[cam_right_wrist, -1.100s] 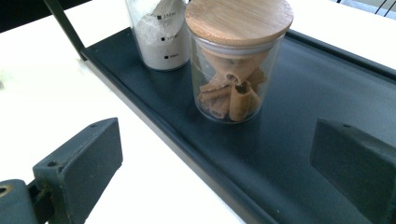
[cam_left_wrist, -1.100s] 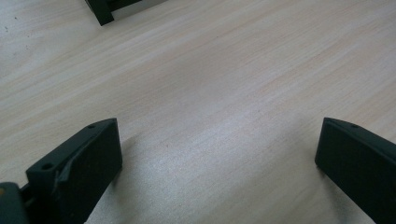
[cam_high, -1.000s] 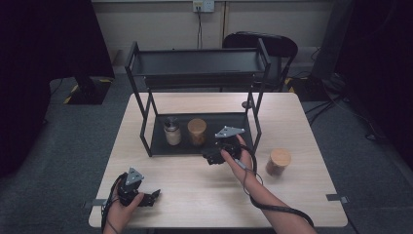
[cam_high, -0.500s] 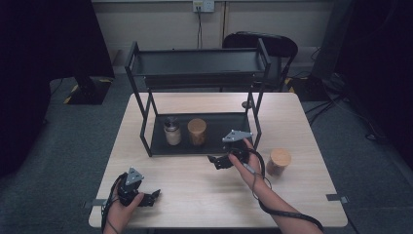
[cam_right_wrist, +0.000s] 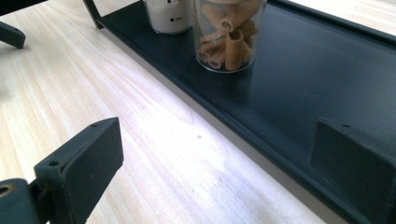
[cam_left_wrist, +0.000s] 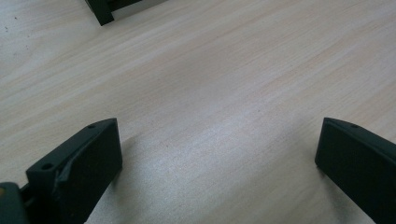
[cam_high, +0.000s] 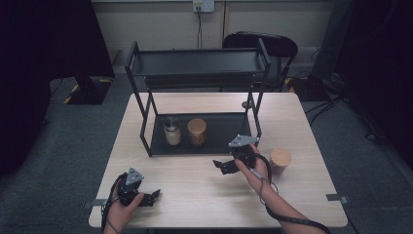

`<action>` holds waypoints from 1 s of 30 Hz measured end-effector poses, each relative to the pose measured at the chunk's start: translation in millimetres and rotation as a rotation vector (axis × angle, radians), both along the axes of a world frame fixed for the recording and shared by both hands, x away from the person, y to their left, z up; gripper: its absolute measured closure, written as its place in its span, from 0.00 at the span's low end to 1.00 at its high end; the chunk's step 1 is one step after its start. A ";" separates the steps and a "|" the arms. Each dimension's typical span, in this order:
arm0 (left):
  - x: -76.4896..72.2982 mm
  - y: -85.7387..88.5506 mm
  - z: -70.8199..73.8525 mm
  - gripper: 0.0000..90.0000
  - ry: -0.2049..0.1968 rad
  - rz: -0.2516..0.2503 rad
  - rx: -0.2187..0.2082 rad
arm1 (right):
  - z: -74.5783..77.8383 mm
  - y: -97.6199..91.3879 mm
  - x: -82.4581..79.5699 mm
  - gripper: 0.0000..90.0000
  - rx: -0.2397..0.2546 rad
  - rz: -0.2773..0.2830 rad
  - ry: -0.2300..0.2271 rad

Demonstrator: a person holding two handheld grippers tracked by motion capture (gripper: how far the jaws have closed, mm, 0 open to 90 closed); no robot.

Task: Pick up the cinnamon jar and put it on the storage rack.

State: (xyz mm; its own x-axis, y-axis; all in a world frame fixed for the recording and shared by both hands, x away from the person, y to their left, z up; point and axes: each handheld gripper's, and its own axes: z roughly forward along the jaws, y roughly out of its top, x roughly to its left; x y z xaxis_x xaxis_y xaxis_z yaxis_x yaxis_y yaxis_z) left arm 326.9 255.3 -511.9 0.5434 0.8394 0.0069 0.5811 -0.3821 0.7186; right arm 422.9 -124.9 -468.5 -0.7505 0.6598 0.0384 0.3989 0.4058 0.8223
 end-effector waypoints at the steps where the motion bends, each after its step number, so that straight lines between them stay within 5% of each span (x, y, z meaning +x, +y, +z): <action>1: 0.0 0.0 0.0 0.00 0.000 0.000 0.000 | -0.7 -0.9 -1.0 0.02 0.001 0.001 0.000; 30: 0.0 0.0 0.0 0.00 0.000 0.000 0.000 | -18.0 -36.1 -27.4 0.03 0.006 0.047 0.032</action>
State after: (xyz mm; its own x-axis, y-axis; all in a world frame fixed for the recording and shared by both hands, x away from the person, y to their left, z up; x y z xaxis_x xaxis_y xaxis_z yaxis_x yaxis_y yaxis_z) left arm 326.9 255.3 -511.9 0.5433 0.8395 0.0065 0.5812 -0.3817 0.7187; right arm 395.5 -160.9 -486.4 -0.7789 0.6236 0.0662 0.4053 0.4202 0.8119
